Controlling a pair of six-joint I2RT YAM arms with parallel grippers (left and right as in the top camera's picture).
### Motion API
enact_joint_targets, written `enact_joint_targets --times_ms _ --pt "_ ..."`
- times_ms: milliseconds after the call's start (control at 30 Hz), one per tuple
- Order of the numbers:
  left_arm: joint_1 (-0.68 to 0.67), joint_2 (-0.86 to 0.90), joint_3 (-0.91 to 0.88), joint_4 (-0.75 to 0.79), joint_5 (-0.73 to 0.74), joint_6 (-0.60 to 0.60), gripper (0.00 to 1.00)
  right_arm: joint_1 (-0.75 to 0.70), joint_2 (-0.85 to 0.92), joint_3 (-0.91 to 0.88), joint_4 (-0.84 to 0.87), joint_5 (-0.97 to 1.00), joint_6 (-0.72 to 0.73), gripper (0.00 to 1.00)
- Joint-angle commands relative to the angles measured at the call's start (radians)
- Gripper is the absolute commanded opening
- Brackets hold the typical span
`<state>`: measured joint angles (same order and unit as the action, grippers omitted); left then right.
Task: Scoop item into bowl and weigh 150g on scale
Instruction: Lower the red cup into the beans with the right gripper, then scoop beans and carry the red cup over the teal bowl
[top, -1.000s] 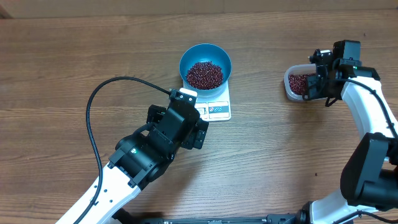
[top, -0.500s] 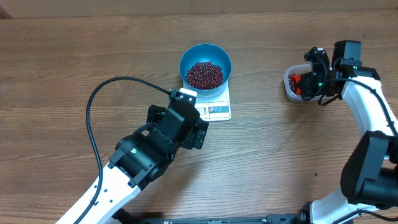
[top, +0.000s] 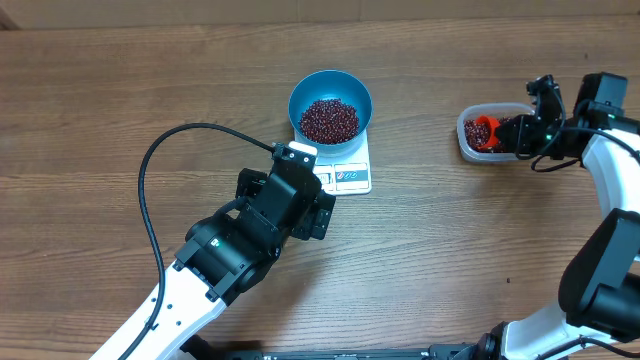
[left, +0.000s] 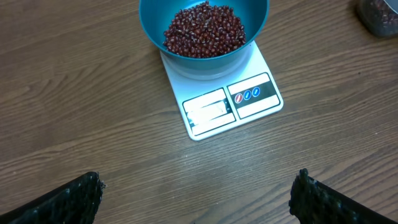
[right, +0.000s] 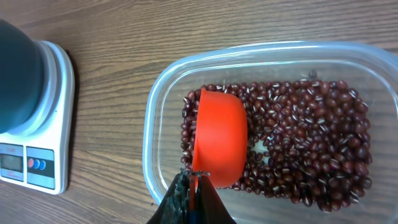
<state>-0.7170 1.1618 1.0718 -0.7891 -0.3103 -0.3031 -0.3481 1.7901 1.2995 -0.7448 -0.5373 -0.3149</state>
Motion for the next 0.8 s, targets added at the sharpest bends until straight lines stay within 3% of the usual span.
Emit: enact_joint_targets --times_ms 0,467,767 --pt "0.010 0.003 -0.004 0.000 -0.003 0.008 0.99 -0.014 0.002 -0.003 0.003 -0.041 0.006 0.04" --pt "0.010 0.003 -0.004 0.000 -0.003 0.008 0.99 -0.074 -0.006 -0.002 0.002 -0.044 0.059 0.04" --pt "0.010 0.003 -0.004 0.000 -0.003 0.008 1.00 -0.109 -0.054 -0.002 -0.002 -0.175 0.066 0.04"
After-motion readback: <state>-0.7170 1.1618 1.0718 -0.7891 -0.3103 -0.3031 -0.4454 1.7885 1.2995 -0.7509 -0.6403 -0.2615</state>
